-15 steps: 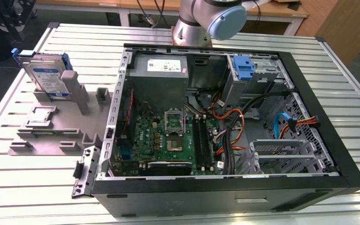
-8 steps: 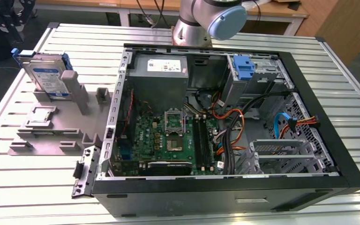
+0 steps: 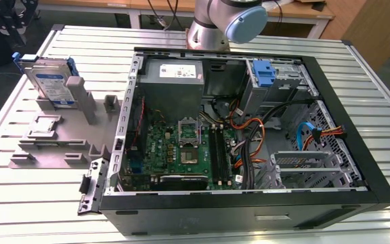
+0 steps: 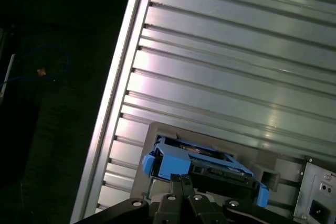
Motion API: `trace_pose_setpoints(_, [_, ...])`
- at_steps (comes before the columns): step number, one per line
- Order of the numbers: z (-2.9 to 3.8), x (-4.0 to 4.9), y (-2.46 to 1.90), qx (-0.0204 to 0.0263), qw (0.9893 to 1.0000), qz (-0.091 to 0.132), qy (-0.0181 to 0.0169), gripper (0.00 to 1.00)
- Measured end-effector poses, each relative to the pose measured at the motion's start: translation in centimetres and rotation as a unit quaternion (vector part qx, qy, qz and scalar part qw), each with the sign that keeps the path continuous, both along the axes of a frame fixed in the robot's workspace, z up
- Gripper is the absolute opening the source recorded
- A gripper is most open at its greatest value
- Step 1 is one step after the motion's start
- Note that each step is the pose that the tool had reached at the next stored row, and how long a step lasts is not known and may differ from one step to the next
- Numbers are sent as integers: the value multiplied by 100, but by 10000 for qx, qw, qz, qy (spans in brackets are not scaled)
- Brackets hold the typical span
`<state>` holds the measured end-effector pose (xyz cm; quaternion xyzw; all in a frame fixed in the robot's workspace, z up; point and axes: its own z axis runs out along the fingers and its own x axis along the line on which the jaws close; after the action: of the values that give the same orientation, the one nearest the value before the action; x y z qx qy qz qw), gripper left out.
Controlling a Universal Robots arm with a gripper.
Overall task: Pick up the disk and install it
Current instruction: 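Pick up the disk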
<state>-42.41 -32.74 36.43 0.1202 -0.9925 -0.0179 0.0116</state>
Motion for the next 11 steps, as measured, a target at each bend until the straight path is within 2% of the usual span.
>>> trace_pose_setpoints(6, [0, 0, 0, 5, 9991, 415, 0, 10])
trace_pose_setpoints(11, [-1, 1, -1, 7, 9971, 759, -1, 10])
